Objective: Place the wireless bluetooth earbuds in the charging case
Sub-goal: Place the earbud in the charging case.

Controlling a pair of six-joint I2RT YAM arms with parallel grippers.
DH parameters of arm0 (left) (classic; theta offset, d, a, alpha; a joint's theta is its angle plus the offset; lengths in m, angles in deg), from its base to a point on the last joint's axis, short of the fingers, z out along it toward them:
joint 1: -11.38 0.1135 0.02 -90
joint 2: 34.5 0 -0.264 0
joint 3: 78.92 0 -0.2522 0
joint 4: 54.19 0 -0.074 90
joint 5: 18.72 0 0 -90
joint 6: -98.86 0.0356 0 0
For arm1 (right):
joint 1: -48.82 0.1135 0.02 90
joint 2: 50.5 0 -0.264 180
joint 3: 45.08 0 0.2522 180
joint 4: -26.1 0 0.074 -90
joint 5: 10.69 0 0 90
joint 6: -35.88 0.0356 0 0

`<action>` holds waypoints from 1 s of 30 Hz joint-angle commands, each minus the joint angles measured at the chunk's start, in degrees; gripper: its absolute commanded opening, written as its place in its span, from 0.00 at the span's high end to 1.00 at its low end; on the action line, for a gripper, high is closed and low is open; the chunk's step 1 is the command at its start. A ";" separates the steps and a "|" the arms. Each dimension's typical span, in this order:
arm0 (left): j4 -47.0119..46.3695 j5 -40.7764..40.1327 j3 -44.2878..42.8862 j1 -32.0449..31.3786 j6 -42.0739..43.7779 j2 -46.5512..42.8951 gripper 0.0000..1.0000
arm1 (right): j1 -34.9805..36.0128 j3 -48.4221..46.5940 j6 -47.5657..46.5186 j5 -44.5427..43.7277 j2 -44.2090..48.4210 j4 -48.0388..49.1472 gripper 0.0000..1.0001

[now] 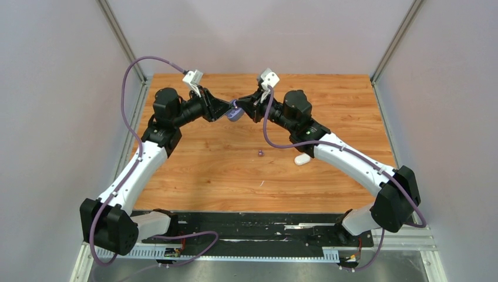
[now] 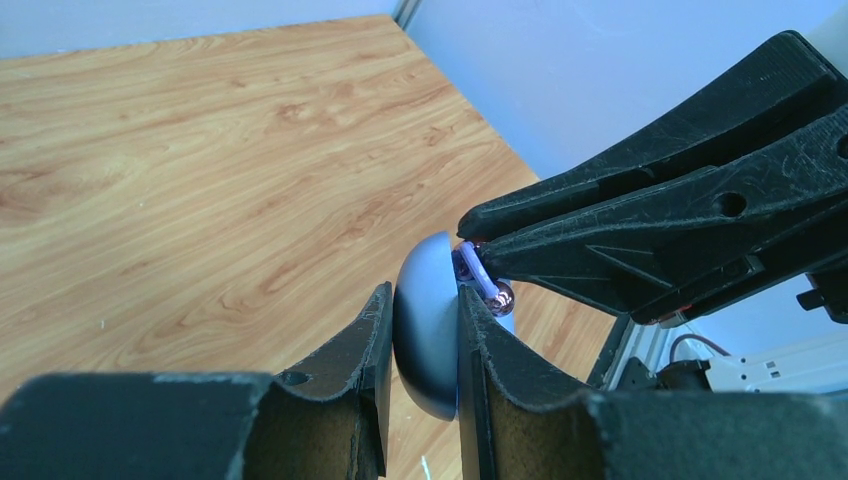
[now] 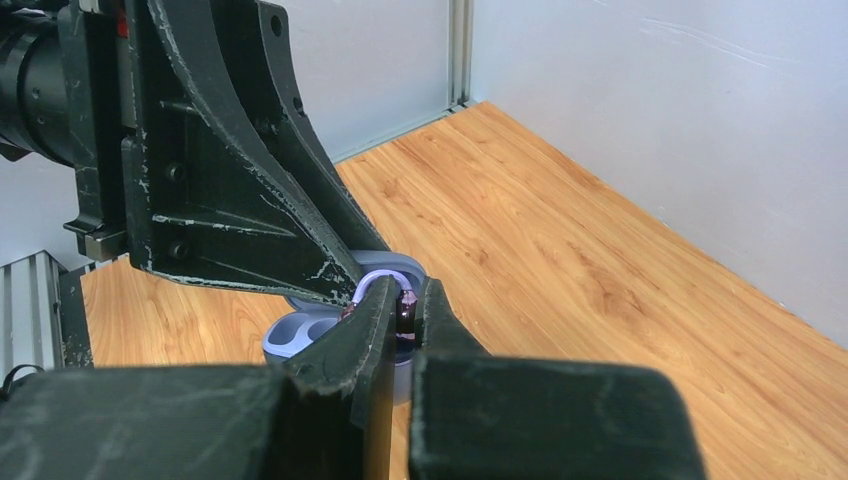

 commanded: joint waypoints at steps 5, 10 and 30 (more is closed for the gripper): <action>-3.27 0.18 -2.92 0.89 -2.03 0.27 1.00 | 0.69 0.77 -2.36 0.62 1.99 1.33 1.00; -4.04 0.80 -3.10 0.89 -2.16 0.41 1.00 | 1.74 1.66 -5.80 0.61 2.18 1.35 1.00; -5.29 2.05 -3.26 0.90 -0.80 0.93 1.00 | 3.69 2.74 -10.43 -4.79 1.55 4.95 0.99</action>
